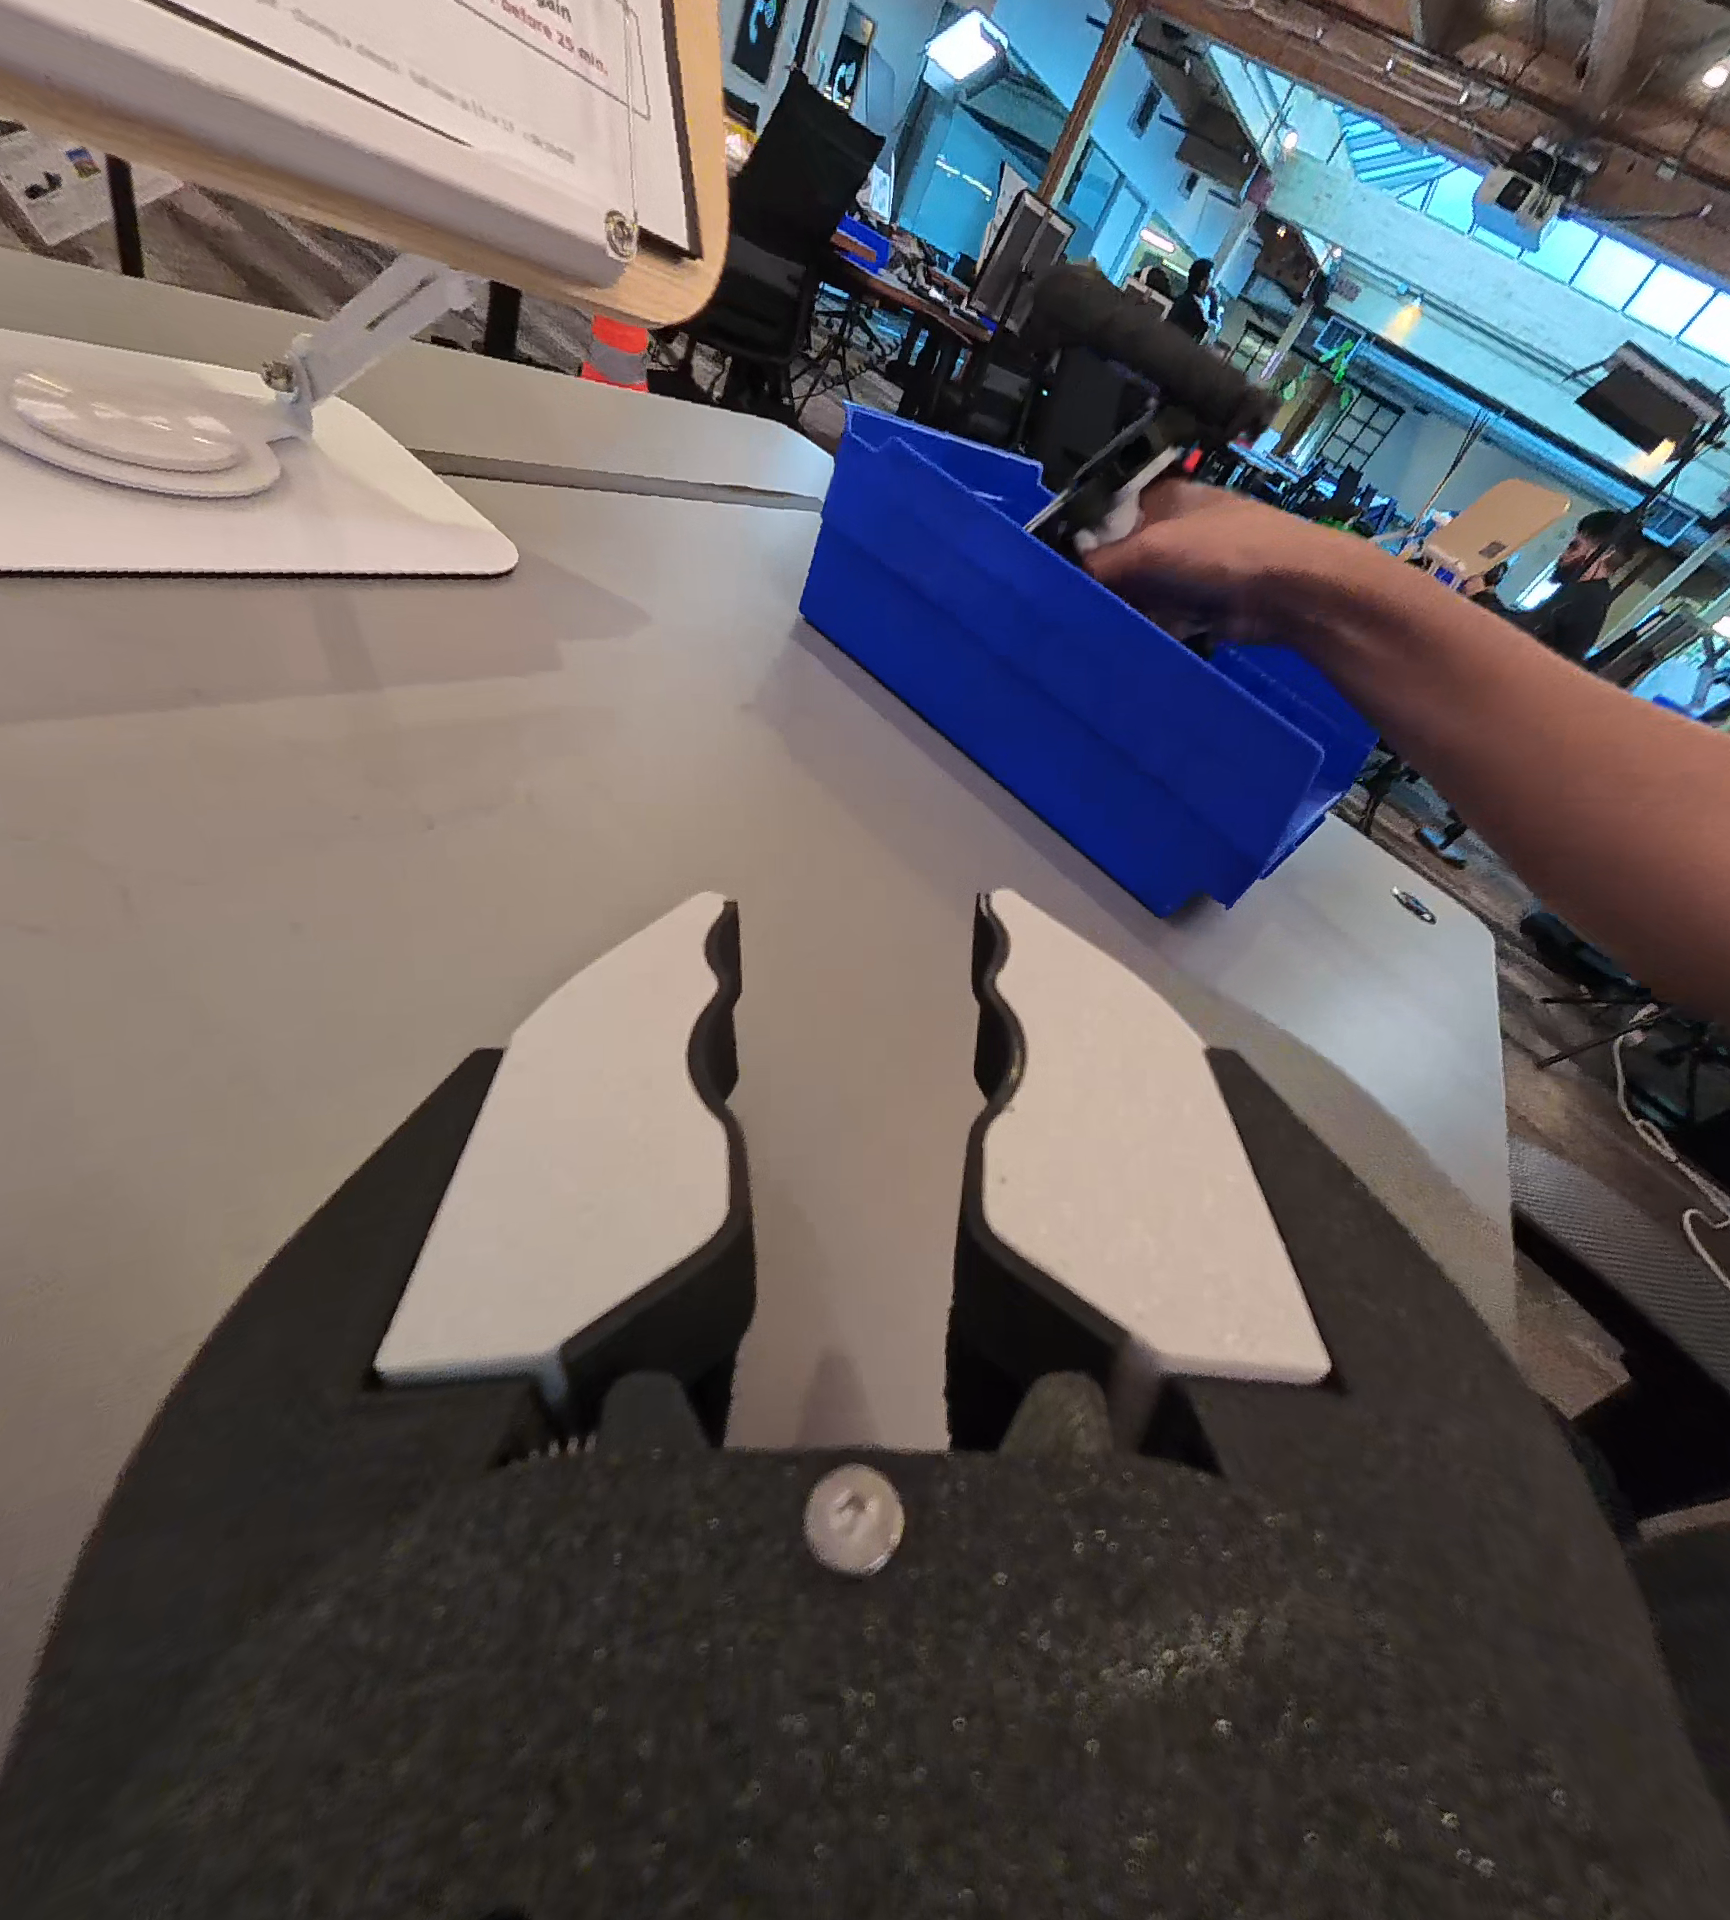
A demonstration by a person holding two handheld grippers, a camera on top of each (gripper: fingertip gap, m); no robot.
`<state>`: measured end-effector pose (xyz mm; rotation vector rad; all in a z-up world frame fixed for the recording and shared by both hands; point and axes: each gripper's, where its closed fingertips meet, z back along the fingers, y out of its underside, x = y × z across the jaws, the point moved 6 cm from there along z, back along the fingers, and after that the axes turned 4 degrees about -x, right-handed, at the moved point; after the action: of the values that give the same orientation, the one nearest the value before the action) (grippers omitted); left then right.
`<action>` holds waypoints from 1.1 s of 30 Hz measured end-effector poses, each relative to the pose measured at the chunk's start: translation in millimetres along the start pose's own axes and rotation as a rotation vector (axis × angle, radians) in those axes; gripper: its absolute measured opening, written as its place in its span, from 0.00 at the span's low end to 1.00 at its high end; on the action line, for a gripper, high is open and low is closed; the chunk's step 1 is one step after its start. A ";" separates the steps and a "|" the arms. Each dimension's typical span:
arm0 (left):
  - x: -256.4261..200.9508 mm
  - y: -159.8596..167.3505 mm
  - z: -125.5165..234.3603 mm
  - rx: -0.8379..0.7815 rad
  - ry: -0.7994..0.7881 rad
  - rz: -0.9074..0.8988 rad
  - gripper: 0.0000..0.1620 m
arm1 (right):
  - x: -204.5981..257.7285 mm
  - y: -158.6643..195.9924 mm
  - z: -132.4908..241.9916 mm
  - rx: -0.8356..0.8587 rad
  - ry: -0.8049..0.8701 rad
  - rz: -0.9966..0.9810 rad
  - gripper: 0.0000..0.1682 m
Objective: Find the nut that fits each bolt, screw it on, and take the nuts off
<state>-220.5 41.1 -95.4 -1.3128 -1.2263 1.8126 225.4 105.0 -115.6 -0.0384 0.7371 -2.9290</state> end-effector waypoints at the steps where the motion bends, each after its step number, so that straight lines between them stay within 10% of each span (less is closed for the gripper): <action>1: -1.4 0.3 -0.4 0.003 -0.003 -0.015 0.26 | 7.6 -3.8 17.1 -0.073 0.016 0.013 0.14; 6: -8.5 4.5 -5.5 0.044 -0.054 -0.117 0.26 | 139.1 -1.6 134.2 -0.712 -0.218 0.130 0.16; 11: -18.6 10.0 -10.1 0.075 -0.112 -0.263 0.26 | 299.7 57.2 154.8 -0.855 -1.134 0.173 0.13; 20: -18.5 14.8 -13.8 0.132 -0.120 -0.267 0.33 | 310.7 71.8 85.9 -1.088 -0.679 0.217 0.16; 33: -33.9 -19.1 8.0 0.094 -0.095 -0.225 0.33 | 308.1 71.9 76.0 -1.056 -0.593 0.243 0.16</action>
<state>-217.3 17.5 -63.6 -1.0045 -1.2674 1.7637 -68.2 -31.5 -84.2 -0.7785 1.8310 -1.8197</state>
